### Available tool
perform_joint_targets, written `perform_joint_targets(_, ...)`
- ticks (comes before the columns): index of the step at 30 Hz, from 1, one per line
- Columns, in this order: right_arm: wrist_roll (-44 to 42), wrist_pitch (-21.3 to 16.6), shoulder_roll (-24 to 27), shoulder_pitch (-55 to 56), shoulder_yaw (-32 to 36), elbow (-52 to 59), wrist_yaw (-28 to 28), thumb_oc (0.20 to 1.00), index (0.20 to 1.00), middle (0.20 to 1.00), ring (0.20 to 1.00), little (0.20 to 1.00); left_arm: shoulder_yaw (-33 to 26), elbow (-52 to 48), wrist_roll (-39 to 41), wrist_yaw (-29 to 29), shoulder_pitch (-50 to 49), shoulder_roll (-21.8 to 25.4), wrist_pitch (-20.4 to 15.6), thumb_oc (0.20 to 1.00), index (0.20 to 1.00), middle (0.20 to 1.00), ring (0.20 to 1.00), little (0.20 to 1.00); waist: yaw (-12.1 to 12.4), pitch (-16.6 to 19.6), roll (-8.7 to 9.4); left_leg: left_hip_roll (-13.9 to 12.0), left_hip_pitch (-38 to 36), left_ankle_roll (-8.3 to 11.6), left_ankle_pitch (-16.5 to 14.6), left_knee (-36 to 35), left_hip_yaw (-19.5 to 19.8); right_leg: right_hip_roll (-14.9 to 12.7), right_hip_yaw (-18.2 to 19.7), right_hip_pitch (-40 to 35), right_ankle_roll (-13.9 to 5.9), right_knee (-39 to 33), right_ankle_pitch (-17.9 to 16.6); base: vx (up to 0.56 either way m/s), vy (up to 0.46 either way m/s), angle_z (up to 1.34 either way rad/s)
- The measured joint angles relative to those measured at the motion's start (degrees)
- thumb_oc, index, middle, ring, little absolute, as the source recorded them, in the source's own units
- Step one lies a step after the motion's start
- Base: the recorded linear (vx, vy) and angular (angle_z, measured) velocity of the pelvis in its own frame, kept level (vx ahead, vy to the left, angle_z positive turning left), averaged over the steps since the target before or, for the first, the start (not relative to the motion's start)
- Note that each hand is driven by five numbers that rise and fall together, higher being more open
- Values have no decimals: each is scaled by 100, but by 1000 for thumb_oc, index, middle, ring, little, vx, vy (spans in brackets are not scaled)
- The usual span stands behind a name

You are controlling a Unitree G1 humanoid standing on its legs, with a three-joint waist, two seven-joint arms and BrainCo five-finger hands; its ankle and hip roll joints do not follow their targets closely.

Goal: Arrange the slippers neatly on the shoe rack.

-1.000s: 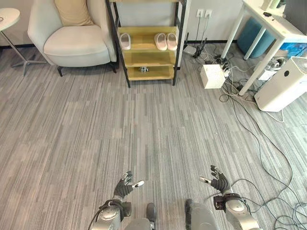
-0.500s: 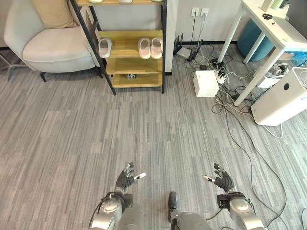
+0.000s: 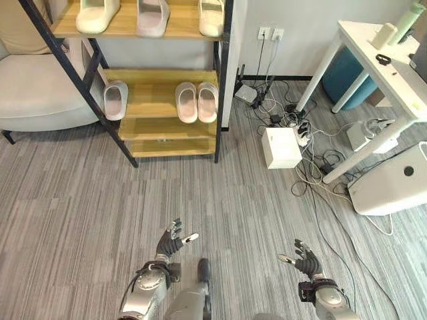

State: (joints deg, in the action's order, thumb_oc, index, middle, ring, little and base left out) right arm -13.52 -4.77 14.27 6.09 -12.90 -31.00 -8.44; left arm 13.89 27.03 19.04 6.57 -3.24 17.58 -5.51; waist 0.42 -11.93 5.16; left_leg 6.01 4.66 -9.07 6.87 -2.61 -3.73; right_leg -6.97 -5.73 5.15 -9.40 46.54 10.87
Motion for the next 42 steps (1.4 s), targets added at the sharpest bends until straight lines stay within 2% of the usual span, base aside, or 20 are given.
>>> perform_joint_targets(3, 0, -24, -2, -60, 12, 89, 26, 1000, 1000, 1000, 1000, 1000, -23, -112, 0, 11, -35, -5, 5, 1000, 1000, 1000, 1000, 1000, 56, -74, -209, -36, -441, 73, -407, 8, 200, -98, -146, 817, 114, -387, 162, 355, 44, 25)
perform_joint_targets(4, -1, -14, -2, -89, 11, 95, 33, 1000, 1000, 1000, 1000, 1000, -10, -110, -1, 12, -38, 43, 21, 1000, 1000, 1000, 1000, 1000, 10, -155, -327, -73, -682, 120, -429, -104, 287, -169, -395, 988, 184, -1042, 178, 524, -95, 44)
perform_joint_targets(6, -1, -7, 6, -88, -7, -26, 37, 1000, 1000, 1000, 1000, 1000, -36, -103, -1, 8, -43, 28, 20, 1000, 1000, 1000, 1000, 1000, -19, -192, -361, -30, -1020, 510, -871, -152, 388, -103, -533, 1513, 346, -3237, -330, 480, -135, 49)
perform_joint_targets(7, -2, 17, 3, -131, 10, -26, 30, 1000, 1000, 1000, 1000, 1000, -50, -96, 0, 14, -11, 41, 20, 1000, 1000, 1000, 1000, 1000, -37, -189, -274, 7, -1146, 472, -886, -143, 483, -34, -503, 1517, 191, -4025, -715, 162, -67, 56)
perform_joint_targets(8, -1, 31, 1, -83, 10, -34, 32, 1000, 1000, 1000, 1000, 1000, -43, -93, -3, 14, 10, 51, 21, 1000, 1000, 1000, 1000, 1000, -109, -196, -239, 24, -1298, 481, -905, -149, 504, -15, -498, 1522, 246, -4400, -1063, 348, -154, 105)
perform_joint_targets(10, -4, 16, -7, 273, 26, -77, 38, 1000, 1000, 1000, 1000, 1000, 8, -163, -21, 2, -138, 41, 2, 1000, 1000, 1000, 1000, 1000, -169, -4, 18, 74, -1907, 811, -1255, -20, 569, 223, -359, 1064, 854, -4106, -1634, 446, -239, 135)
perform_joint_targets(11, -11, 14, 21, 278, 90, -198, 41, 1000, 1000, 1000, 1000, 1000, 2, -154, -21, 4, -155, -36, 2, 1000, 1000, 1000, 1000, 1000, -161, 36, 0, 16, -1968, 945, -1361, 211, 573, 331, -277, 853, 1110, -4229, -2123, 261, -200, 68)
perform_joint_targets(12, -18, 4, 34, 194, 202, -253, 39, 1000, 1000, 1000, 1000, 1000, -21, -159, -17, 12, -184, -90, -2, 1000, 1000, 1000, 1000, 1000, -19, 47, -12, -53, -1597, 1034, -1423, 1197, 357, 453, -235, 484, 1310, -4616, -2249, 133, -110, 9)
perform_joint_targets(14, -105, -81, 104, -51, 234, -229, 31, 1000, 1000, 1000, 1000, 1000, -42, -161, 3, 27, -128, -108, -8, 1000, 1000, 1000, 1000, 1000, 47, 38, 0, -177, -715, 1139, -1701, 2757, 308, 511, -195, 262, 1423, -4879, -2191, 73, -38, -16)
perform_joint_targets(16, -138, -114, 134, -214, 231, -230, 22, 1000, 1000, 1000, 1000, 1000, -53, -165, 7, 41, 0, -96, -21, 1000, 1000, 1000, 1000, 1000, 21, -13, 15, -502, -153, 1198, -1804, 3005, 295, 625, -249, 96, 1506, -4981, -2105, 155, 89, 1)
perform_joint_targets(17, -143, -133, 133, -257, 238, -229, 17, 1000, 1000, 1000, 1000, 1000, -50, -165, 7, 42, 118, -88, -25, 1000, 1000, 1000, 1000, 1000, -7, -51, 28, -714, 47, 1205, -1800, 2795, 261, 662, -293, -56, 1466, -5044, -2003, 275, 250, 26)
perform_joint_targets(18, -209, -139, 153, -199, 277, -254, -24, 1000, 1000, 1000, 1000, 1000, -9, -203, 6, 37, 179, -94, -29, 1000, 1000, 1000, 1000, 1000, -137, -109, 49, -1178, 123, 1254, -1666, 1670, -149, 691, -506, -310, 1338, -5125, -1886, 188, 191, 28)
perform_joint_targets(22, -242, -123, 257, -119, 294, -363, -126, 1000, 1000, 1000, 1000, 1000, 20, -139, 1, 57, 276, -178, -51, 1000, 1000, 1000, 1000, 1000, -260, -170, -149, -1988, 337, 1579, -701, 226, -237, 835, -660, -605, 1118, -5126, -1545, 137, 214, 16)
perform_joint_targets(24, -241, -90, 268, -28, 285, -376, -158, 1000, 1000, 1000, 1000, 1000, 1, -118, 4, 126, 247, -202, -41, 1000, 1000, 1000, 1000, 1000, -199, -182, -186, -2188, 344, 1565, -409, -100, -268, 855, -539, -686, 1052, -5125, -1504, 209, 382, -15)
perform_joint_targets(28, -234, -79, 275, 214, 361, -339, -92, 1000, 1000, 1000, 1000, 1000, -1, -217, 2, 109, 112, -228, -43, 1000, 1000, 1000, 1000, 1000, -241, -58, -375, -1786, -20, 1524, 28, -235, -197, 560, -546, -899, 733, -5124, -1428, 127, 283, 4)
perform_joint_targets(29, -233, -74, 209, 207, 336, -343, -72, 1000, 1000, 1000, 1000, 1000, -12, -222, 2, 105, 88, -174, -47, 1000, 1000, 1000, 1000, 1000, -149, -30, -322, -1644, -27, 1484, 236, -223, -295, 400, -506, -895, 597, -5124, -1394, 61, 317, 0)
perform_joint_targets(31, -233, -67, -86, 172, 300, -288, -61, 1000, 1000, 1000, 1000, 1000, -12, -222, 1, 81, 50, 78, -36, 1000, 1000, 1000, 1000, 1000, -121, 42, -9, -1106, 1, 1266, 156, -203, -370, -141, -509, -863, 429, -5118, -1414, 34, 296, 8)
perform_joint_targets(34, -230, -40, -262, -104, 220, -277, -20, 1000, 1000, 1000, 1000, 1000, -15, -222, -2, 81, 74, 302, -36, 1000, 1000, 1000, 1000, 1000, 8, 49, 34, -787, -17, 1012, 27, -202, -538, -499, -462, -614, 349, -4762, -1463, 3, 174, -16)
perform_joint_targets(38, -212, 14, -314, -230, 214, -279, -7, 1000, 1000, 1000, 1000, 1000, -39, -248, -9, 40, 42, 430, -28, 1000, 1000, 1000, 1000, 1000, 107, 27, 25, -656, -234, 807, -135, -208, -829, -658, -662, -480, 158, -4400, -1559, 44, 90, -32)
perform_joint_targets(42, -101, 26, -292, -92, 211, -275, -13, 1000, 1000, 1000, 1000, 1000, -36, -454, -23, 16, -34, 443, -30, 1000, 1000, 1000, 1000, 1000, 85, 26, 47, -623, -366, 864, -262, -206, -840, -503, -703, -384, -94, -4593, -1341, 43, -45, -7)
